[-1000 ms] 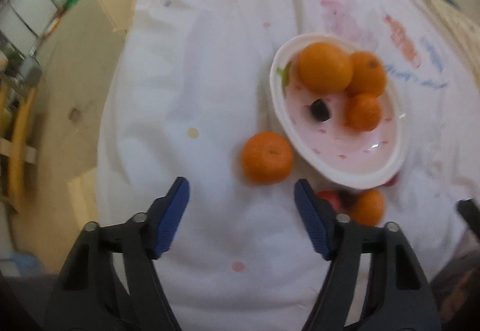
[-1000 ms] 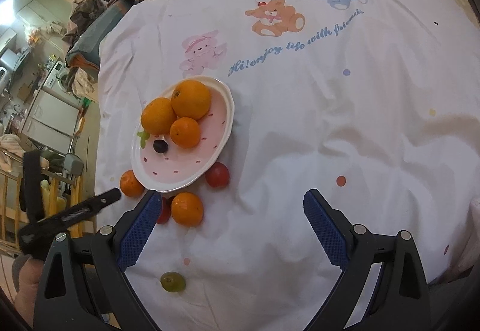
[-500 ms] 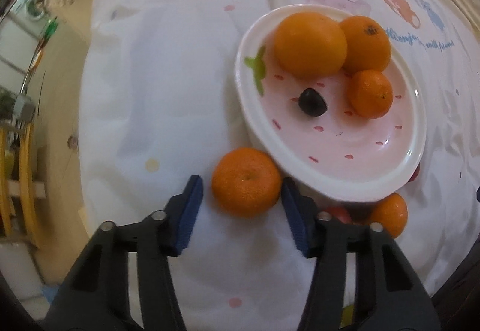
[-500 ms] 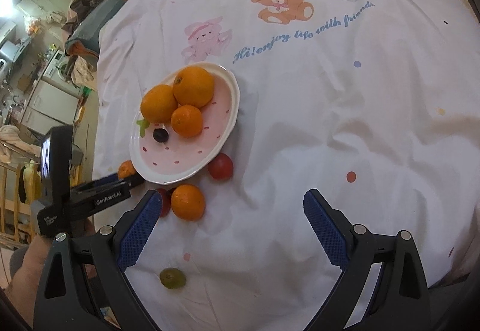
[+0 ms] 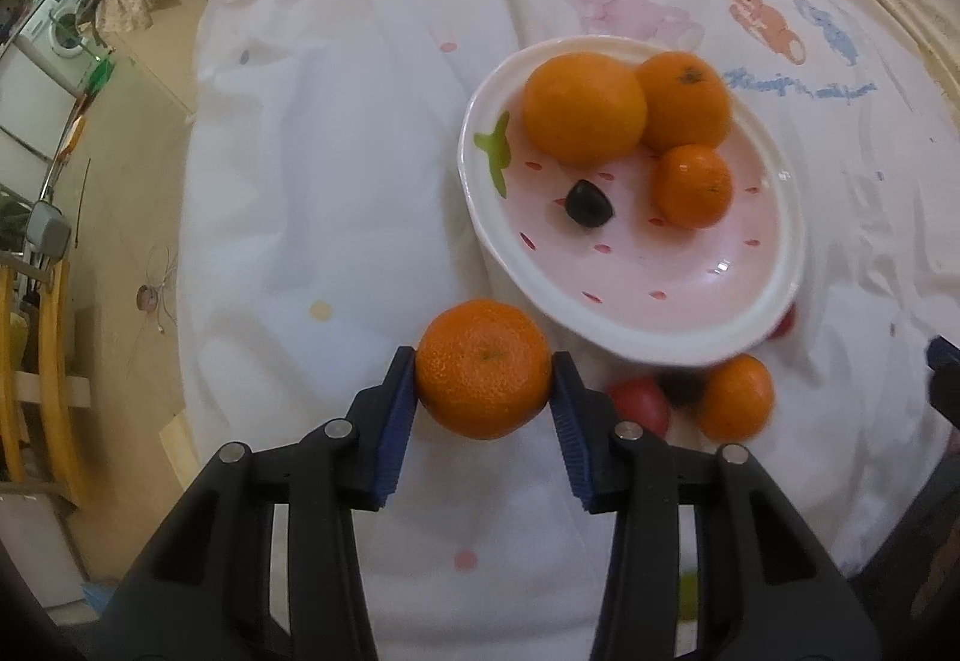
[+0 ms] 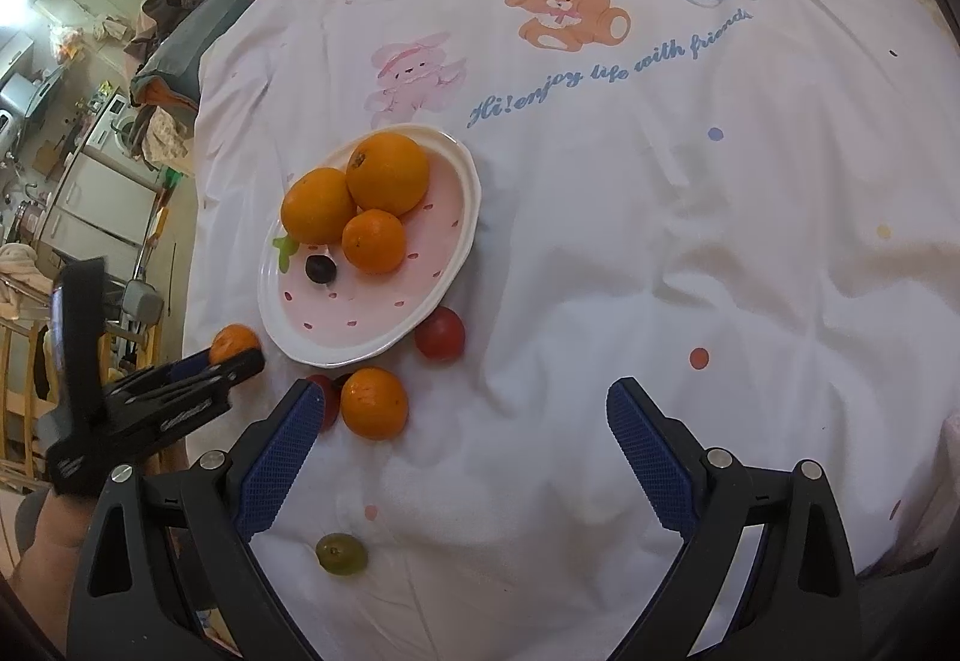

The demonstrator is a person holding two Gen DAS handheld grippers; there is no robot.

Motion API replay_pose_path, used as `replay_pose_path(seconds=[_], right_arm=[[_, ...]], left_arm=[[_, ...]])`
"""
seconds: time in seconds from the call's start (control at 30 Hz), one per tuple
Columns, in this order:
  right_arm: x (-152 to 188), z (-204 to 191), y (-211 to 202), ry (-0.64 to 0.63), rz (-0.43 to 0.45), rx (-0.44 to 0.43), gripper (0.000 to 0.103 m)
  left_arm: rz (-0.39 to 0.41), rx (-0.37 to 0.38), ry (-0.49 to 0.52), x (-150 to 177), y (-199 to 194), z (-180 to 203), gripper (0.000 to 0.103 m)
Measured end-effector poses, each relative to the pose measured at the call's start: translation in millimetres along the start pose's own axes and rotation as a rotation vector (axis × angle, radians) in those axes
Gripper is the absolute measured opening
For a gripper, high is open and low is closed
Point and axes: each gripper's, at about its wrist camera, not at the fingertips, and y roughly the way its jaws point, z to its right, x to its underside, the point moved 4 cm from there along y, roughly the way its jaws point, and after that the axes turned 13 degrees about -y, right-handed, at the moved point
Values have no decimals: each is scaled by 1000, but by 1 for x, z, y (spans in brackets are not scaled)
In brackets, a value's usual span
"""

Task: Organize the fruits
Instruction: 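Grasp the orange beside the red tomatoes with the right gripper while the left holds its orange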

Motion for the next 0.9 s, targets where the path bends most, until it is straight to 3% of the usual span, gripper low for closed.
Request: replay_pose_path(seconds=[0.43, 0.6, 0.9], right_arm=[[0, 0, 0, 1, -1, 0, 97], [2, -1, 3, -3, -12, 13, 97], [10, -7, 23, -19, -78, 0, 97]], left_arm=[[110, 94, -54, 17, -81, -17, 39], [155, 117, -66, 22, -87, -27, 39], [159, 164, -137, 17, -85, -34, 39]])
